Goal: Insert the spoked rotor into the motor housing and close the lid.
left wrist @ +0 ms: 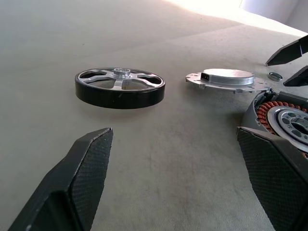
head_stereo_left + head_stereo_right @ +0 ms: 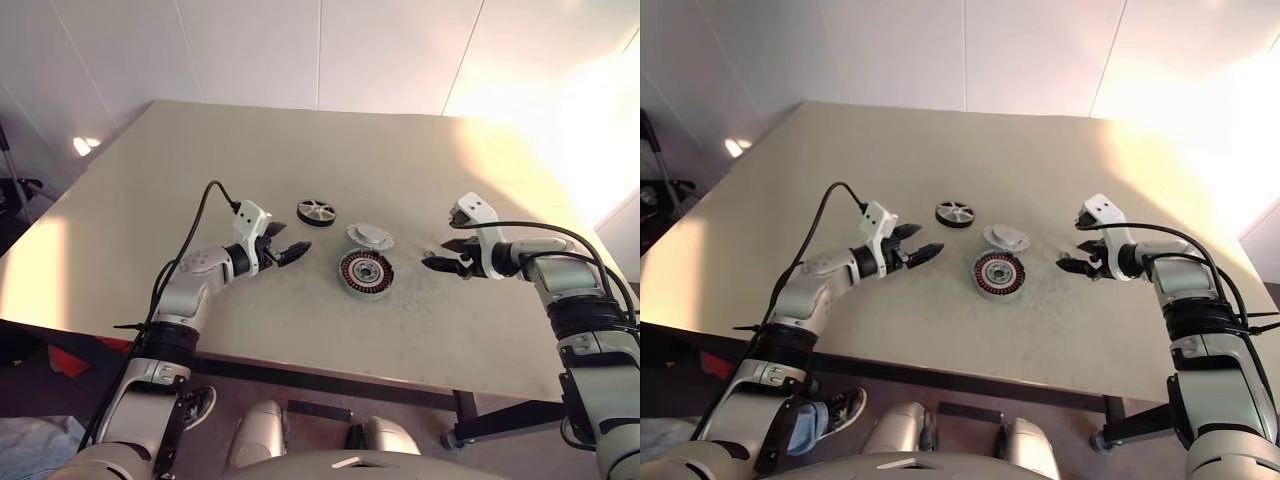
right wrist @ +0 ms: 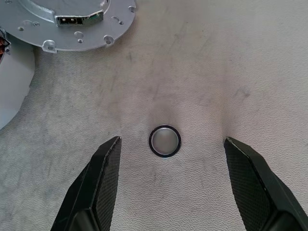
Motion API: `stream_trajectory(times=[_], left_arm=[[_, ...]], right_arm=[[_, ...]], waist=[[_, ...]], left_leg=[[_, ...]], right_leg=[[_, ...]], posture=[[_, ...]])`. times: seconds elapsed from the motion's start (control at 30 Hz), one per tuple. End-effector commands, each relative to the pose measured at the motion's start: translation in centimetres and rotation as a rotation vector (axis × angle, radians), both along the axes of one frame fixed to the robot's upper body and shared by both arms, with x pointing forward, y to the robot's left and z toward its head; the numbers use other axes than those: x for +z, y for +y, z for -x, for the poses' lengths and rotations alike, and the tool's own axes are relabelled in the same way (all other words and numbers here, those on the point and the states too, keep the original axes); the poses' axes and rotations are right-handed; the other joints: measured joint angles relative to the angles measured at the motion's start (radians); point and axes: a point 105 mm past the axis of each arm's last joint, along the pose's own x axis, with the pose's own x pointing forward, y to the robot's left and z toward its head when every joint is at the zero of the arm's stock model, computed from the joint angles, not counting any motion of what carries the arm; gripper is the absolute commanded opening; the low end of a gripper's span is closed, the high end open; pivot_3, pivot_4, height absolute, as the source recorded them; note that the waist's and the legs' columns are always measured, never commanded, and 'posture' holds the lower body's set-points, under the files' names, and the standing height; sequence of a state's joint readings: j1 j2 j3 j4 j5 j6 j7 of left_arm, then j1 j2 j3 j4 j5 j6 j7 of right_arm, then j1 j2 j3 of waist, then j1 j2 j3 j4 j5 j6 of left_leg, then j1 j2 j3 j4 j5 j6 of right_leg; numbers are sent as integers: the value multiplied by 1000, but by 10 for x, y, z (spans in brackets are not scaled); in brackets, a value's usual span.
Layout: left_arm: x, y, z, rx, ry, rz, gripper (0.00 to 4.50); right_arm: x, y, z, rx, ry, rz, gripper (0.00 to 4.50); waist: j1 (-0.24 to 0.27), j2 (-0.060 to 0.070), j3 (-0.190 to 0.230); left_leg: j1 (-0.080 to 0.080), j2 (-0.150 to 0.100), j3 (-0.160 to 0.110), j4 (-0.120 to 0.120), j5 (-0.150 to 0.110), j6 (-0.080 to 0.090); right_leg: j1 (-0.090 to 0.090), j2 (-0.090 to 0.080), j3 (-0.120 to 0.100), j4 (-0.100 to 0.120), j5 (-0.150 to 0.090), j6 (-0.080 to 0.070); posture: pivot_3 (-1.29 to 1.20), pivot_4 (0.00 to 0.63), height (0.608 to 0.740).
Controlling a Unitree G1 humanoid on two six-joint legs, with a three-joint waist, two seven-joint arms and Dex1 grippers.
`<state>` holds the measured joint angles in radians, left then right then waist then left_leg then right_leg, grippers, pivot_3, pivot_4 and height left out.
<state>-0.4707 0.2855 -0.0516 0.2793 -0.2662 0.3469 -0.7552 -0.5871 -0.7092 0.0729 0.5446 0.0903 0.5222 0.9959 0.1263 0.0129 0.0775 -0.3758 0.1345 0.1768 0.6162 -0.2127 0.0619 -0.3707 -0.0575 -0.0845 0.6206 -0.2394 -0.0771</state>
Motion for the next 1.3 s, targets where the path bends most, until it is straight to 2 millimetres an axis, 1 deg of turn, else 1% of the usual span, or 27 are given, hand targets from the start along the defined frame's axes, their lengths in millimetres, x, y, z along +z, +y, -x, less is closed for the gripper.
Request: stream_trajectory(times=[0.03, 0.07, 0.17, 0.37, 0.53, 0.6, 0.63, 0.73, 0.8, 0.87, 0.9, 1.0, 1.07, 1.13, 1.2, 1.3], left_arm=[[16, 1, -2, -4, -64, 0, 4363], [16, 1, -2, -3, -64, 0, 4363], [17, 1, -2, -2, -66, -3, 4363], [18, 2, -3, -1, -70, -6, 4363], [19, 3, -4, -1, -73, -9, 4363], [19, 3, -4, 0, -73, -10, 4363], [19, 3, -4, 0, -73, -10, 4363], [19, 4, -4, 2, -74, -11, 4363], [19, 4, -4, 2, -73, -10, 4363], [19, 4, -4, 1, -73, -10, 4363], [19, 4, -5, 0, -72, -10, 4363], [19, 4, -5, -4, -72, -12, 4363], [19, 3, -5, -6, -72, -12, 4363], [19, 3, -5, -9, -70, -12, 4363], [19, 2, -5, -11, -69, -12, 4363], [19, 0, -6, -13, -68, -12, 4363]], right_arm=[[3, 2, -6, -5, -22, 4, 3792], [2, 1, -6, -8, -19, 2, 3792], [-2, 0, -6, -21, -7, -2, 3157], [-6, -2, -6, -17, -15, 21, 1175], [-5, -2, -7, -18, -25, 20, 1175], [-5, -1, -8, -20, -27, 16, 804], [-4, -1, -8, -20, -29, 13, 714], [7, 7, -10, 9, -62, -7, 714], [25, 22, -9, 67, -105, -45, 714], [37, 33, -7, 108, -129, -69, 714], [43, 41, -3, 140, -141, -79, 714], [65, 69, 11, 245, -177, -119, 714], [73, 80, 18, 275, -183, -141, 714], [71, 93, 28, 316, -168, -146, 714], [63, 101, 37, 346, -147, -138, 714], [51, 111, 47, 376, -117, -135, 714]], waist=[[-1, 0, 0], [-1, 0, 0], [-1, 0, 0], [-1, 0, 0], [-1, 0, 0], [-1, 0, 0], [-1, 0, 0], [-2, 0, 0], [-2, 0, 0], [-2, 0, 0], [0, 1, 0], [4, 1, 0], [6, 1, 0], [7, 1, 0], [11, 1, 0], [10, 1, 0]], left_leg=[[1, 0, 0, 0, 0, 0], [1, 0, 0, 0, 0, 0], [3, 0, 0, 0, -1, -3], [3, 0, 0, 0, -2, -3], [2, 0, 0, 0, -1, -3], [3, 0, 0, 0, -1, -3], [3, 0, 0, 0, -1, -3], [3, 0, 0, 0, -1, -3], [3, 0, 0, 0, -1, -3], [1, 0, 0, 0, -1, -2], [0, 0, 0, 0, 0, 0], [-3, 0, 0, 0, 0, 0], [-4, 0, 0, 0, 0, 0], [-3, 0, 0, 0, 0, 0], [-3, 0, 0, 0, -2, -3], [-2, 0, 0, 0, -2, -3]], right_leg=[[0, 0, 0, 0, 0, 0], [1, 0, 0, 0, 0, 0], [2, 0, 0, 0, 0, 0], [3, 0, 0, 0, 0, 0], [2, 0, 0, 0, 0, 0], [2, 0, 0, 0, 0, 0], [2, 0, 0, 0, 0, 0], [2, 0, 0, 0, 0, 0], [2, 0, 0, 0, 0, 0], [0, 0, 0, 1, 0, 0], [-2, 0, 0, 1, 0, 0], [-5, 0, 0, 1, 0, 0], [-5, 0, 0, 1, 0, 0], [-4, 0, 0, 0, 0, 0], [-3, 0, 0, -1, 0, 0], [-1, 0, 0, -1, 0, 0]], posture=[[0, 0, 740], [0, 0, 740], [0, 0, 740], [0, 0, 740], [0, 0, 740], [0, 0, 740], [0, 0, 740], [0, 0, 740], [0, 0, 740], [0, 0, 740], [0, 0, 740], [0, 0, 740], [0, 0, 740], [0, 0, 740], [0, 0, 740], [0, 0, 740]])
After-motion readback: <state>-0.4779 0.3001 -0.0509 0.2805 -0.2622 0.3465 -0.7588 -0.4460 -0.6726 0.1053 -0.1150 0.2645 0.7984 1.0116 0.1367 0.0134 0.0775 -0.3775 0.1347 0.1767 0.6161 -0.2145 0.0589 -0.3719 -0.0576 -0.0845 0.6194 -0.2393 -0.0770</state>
